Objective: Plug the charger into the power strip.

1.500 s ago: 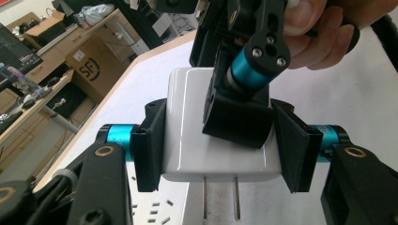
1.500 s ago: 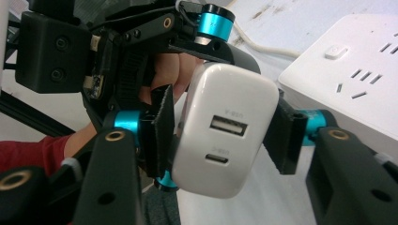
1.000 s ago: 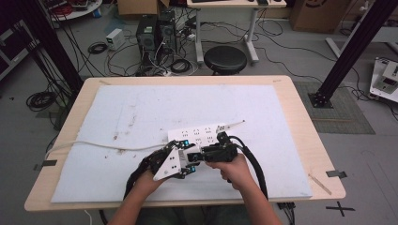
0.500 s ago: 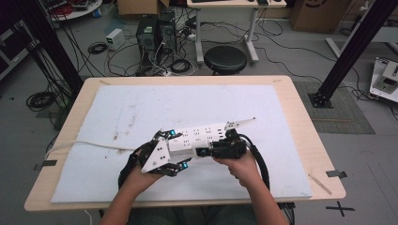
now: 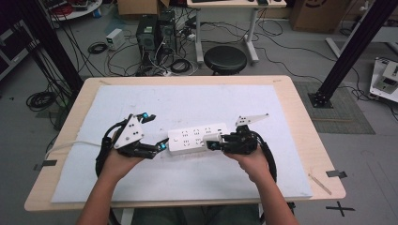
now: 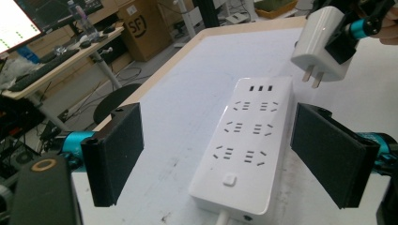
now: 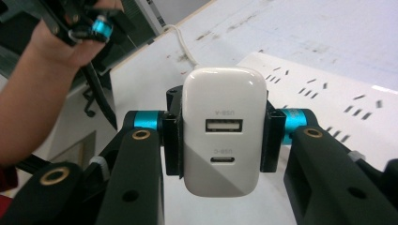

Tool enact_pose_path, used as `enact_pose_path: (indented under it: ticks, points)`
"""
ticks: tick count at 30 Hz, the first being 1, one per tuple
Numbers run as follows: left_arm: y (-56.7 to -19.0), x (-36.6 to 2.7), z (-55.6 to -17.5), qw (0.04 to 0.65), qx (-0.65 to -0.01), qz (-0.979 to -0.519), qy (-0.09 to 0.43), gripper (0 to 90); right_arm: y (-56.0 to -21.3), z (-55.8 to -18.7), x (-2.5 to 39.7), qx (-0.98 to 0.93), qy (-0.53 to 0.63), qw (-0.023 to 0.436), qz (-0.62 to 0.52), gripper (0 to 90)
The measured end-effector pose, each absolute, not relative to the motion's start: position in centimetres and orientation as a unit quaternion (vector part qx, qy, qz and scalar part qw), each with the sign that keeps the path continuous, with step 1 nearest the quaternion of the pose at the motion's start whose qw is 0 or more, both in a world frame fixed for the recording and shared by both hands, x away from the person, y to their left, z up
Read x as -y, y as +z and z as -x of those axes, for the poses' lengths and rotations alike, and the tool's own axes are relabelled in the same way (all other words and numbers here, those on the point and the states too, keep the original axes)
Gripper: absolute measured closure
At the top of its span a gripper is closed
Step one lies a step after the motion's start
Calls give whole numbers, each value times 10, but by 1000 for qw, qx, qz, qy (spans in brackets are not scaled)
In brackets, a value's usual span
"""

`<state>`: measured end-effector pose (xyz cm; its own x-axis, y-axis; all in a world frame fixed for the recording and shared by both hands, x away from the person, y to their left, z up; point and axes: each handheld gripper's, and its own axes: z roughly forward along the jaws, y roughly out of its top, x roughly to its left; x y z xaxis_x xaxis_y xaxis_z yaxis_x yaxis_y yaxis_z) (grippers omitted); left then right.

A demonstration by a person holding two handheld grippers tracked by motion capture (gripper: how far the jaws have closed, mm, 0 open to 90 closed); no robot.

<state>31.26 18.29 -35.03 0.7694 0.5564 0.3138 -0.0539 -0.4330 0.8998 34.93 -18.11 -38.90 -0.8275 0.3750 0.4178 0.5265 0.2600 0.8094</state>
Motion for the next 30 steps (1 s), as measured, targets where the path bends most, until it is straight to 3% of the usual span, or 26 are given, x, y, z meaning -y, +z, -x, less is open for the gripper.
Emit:
enact_pose_path:
  ticks: [3,4,16,21,30]
  points:
    - [-350,-187,-316,505,-166,-793,298,175,-388,-351,181,796,-533,57,281,631]
    - [-351,-189,-318,502,-169,-794,298,176,-388,-352,178,799,-535,26,274,631]
    - [-359,-200,-322,502,-186,-793,290,176,-374,-366,156,847,-461,-101,245,632]
    - [-362,-210,-318,499,-192,-793,292,176,-363,-381,150,878,-408,-115,223,632]
    - [-367,-222,-314,491,-198,-797,291,175,-350,-412,142,931,-314,-90,163,631]
